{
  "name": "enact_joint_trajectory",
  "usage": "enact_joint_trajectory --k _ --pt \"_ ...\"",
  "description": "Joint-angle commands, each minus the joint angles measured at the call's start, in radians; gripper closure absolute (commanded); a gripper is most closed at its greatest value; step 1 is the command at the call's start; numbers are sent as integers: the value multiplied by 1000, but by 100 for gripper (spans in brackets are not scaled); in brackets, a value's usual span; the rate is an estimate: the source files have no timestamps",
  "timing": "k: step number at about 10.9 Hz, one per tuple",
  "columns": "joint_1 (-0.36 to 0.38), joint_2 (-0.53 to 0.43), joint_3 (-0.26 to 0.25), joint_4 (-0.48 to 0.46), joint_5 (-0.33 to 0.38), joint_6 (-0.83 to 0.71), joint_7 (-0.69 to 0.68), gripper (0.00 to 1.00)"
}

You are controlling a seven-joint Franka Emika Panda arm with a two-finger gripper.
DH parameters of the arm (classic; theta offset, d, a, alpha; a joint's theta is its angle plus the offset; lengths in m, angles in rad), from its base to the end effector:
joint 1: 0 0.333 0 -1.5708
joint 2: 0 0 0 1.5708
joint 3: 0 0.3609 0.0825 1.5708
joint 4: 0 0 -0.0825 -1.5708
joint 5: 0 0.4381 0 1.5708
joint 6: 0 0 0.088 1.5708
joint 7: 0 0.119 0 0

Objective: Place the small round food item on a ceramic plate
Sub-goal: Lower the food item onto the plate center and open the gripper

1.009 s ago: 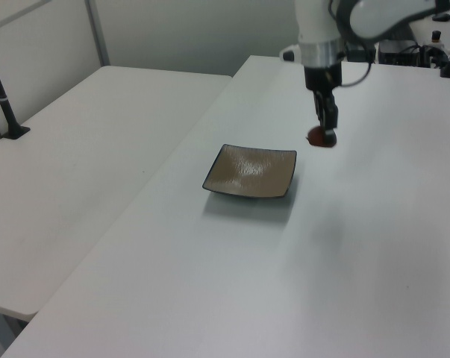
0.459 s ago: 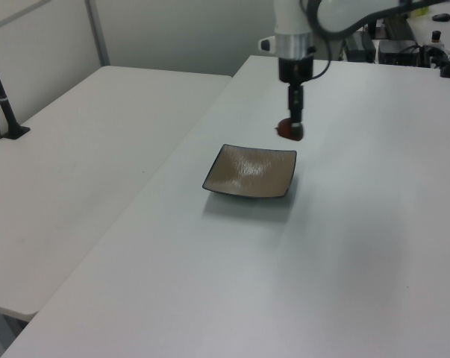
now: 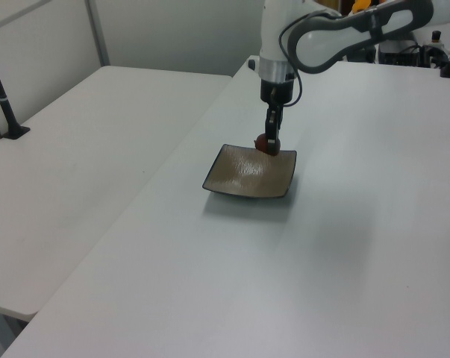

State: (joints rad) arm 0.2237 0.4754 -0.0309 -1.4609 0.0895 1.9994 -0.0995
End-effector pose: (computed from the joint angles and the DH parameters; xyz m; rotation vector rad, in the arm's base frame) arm 0.7563 0.1582 0.4237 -3.0426 -0.4002 -0.0923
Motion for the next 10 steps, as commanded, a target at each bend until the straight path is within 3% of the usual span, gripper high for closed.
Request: enact_joint_trajectory --k 1,6,7,8,9,10 --pt "5 64 -6 28 7 28 20 64" --pt "11 106 -6 27 2 101 81 64" --pt "11 111 -4 27 2 102 84 51" --pt "12 111 -4 27 2 107 84 24" --pt "13 111 -4 27 2 105 84 8" --pt "13 109 -6 27 1 105 84 0"
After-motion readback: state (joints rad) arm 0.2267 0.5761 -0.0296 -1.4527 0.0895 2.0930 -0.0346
